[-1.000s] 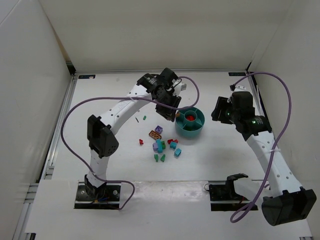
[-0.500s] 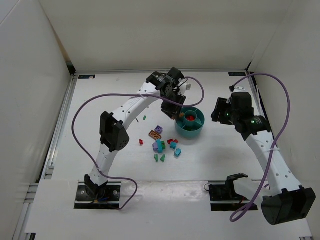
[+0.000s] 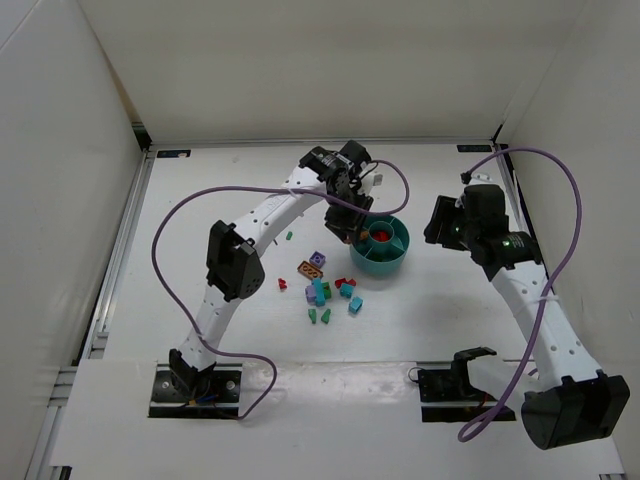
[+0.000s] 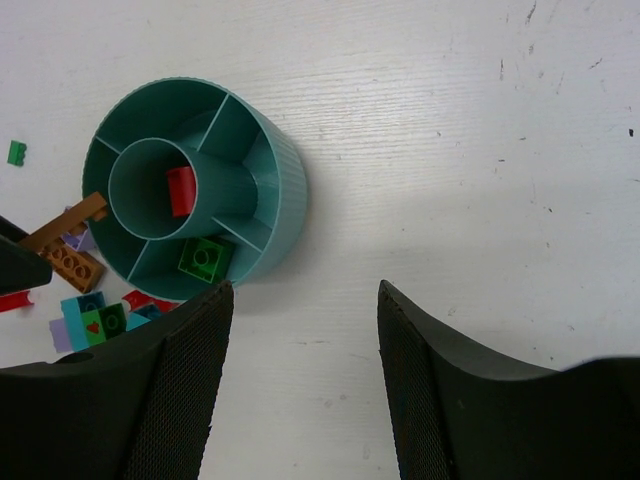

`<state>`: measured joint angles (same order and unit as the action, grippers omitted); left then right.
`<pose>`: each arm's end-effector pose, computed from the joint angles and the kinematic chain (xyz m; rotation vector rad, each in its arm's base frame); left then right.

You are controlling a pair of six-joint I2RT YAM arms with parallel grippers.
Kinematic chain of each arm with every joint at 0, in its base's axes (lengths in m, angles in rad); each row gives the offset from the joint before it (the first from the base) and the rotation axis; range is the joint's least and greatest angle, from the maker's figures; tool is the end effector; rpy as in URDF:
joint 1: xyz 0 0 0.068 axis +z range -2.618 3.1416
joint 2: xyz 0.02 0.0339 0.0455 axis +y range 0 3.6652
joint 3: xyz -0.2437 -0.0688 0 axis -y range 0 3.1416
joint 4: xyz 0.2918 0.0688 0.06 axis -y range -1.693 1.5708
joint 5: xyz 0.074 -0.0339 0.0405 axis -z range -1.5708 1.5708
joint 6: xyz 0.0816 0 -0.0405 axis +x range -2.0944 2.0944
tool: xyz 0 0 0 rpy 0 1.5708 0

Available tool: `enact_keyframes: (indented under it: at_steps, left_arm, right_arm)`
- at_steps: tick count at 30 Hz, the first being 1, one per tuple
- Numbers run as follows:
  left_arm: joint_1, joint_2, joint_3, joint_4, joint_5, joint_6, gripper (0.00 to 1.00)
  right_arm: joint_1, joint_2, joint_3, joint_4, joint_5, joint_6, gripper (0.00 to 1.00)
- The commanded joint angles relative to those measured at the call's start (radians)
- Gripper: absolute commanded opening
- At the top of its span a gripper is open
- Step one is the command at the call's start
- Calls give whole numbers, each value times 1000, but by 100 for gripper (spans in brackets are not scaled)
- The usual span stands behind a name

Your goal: Sort the legos into containers by color

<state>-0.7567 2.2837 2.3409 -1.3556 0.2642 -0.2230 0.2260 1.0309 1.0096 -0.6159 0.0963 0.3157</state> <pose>0.3550 -0.3645 0.2273 0.8375 2.8579 -0.5411 0.3063 0.0624 0.2840 0.1528 2.2062 0.1954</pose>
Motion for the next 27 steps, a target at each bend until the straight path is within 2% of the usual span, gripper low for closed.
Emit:
enact_keyframes:
  at_steps: [1,8,27]
  left_arm:
    - [-3,3,57,-137,18,-6,14]
    - [3,19,74,-139,23,-7,18]
    - [3,-35,8,-197,4,5,16]
  right_arm:
    - [-8,4,-8,34,-4,11,63]
    - [-13,17,-9,35,-7,11,63]
    - [-19,29,-12,51,-36,8,64]
